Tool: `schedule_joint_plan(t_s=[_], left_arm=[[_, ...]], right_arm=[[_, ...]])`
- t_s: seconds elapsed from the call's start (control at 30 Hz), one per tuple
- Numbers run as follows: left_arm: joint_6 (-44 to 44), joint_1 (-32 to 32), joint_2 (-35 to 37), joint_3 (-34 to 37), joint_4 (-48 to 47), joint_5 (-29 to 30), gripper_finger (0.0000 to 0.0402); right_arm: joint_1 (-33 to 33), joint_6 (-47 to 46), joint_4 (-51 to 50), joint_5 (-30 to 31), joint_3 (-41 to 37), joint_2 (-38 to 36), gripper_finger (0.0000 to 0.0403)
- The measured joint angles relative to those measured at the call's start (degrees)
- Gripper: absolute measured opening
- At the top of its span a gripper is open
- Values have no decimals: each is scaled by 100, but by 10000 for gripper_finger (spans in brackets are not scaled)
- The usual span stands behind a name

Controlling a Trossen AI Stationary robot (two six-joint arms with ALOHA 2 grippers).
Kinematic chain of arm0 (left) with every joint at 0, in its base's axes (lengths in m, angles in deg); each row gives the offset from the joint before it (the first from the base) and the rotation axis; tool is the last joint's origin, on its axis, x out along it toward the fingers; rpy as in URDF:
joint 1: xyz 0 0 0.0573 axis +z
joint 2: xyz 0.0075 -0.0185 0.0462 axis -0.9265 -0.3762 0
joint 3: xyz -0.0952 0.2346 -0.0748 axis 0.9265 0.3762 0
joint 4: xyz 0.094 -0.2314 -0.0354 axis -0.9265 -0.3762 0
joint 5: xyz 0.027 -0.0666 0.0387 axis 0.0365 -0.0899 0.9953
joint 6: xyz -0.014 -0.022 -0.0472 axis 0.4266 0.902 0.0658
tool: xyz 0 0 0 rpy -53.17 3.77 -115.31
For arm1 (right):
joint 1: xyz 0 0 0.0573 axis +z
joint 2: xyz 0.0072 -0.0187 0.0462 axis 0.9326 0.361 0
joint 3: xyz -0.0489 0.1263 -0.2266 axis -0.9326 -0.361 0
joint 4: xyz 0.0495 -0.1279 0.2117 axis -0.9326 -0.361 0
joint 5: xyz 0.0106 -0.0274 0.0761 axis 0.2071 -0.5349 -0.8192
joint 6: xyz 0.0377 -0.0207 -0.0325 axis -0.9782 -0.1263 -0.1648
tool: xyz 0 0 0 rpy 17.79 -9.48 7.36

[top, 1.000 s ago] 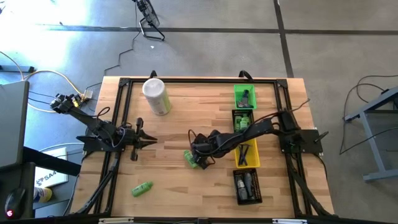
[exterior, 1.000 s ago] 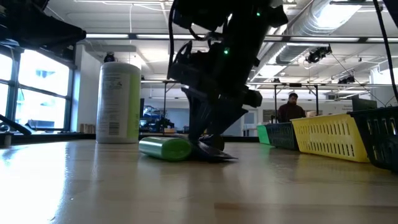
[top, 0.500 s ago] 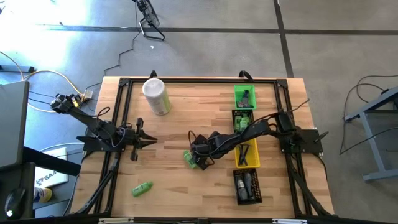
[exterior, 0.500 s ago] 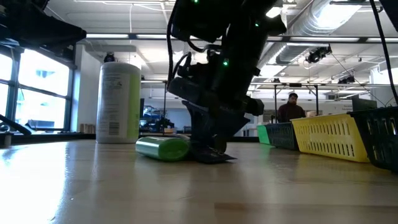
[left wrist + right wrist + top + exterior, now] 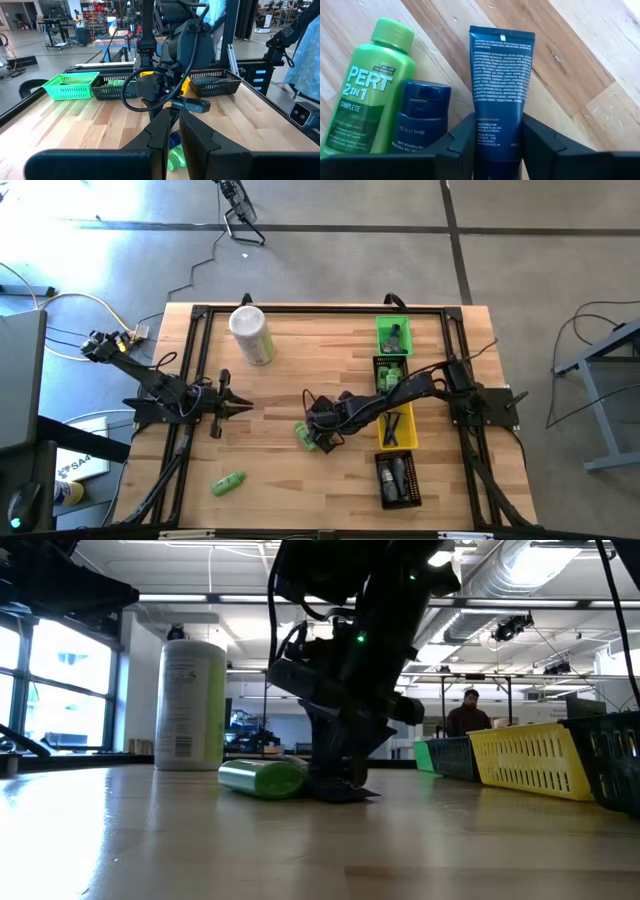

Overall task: Pick & Place Travel size toiletries
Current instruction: Put the blue shave cream into the green basket

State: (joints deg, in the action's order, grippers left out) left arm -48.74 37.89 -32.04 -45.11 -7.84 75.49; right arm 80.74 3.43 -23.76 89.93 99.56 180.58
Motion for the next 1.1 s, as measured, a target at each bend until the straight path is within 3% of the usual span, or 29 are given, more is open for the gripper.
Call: schedule_joint_plan(t_s=[0.5, 0.83, 1.1], left_arm=[[0, 1, -2, 0, -55, -5, 37], [0, 0, -7, 0, -118, -23, 37], [0, 0, -5, -2, -128, -20, 37]], right_arm=[[-82, 342, -435, 76, -2, -679, 105], [-638, 639, -1995, 553, -2, -1878, 102], [-1451, 868, -3139, 912, -67, -2648, 99]])
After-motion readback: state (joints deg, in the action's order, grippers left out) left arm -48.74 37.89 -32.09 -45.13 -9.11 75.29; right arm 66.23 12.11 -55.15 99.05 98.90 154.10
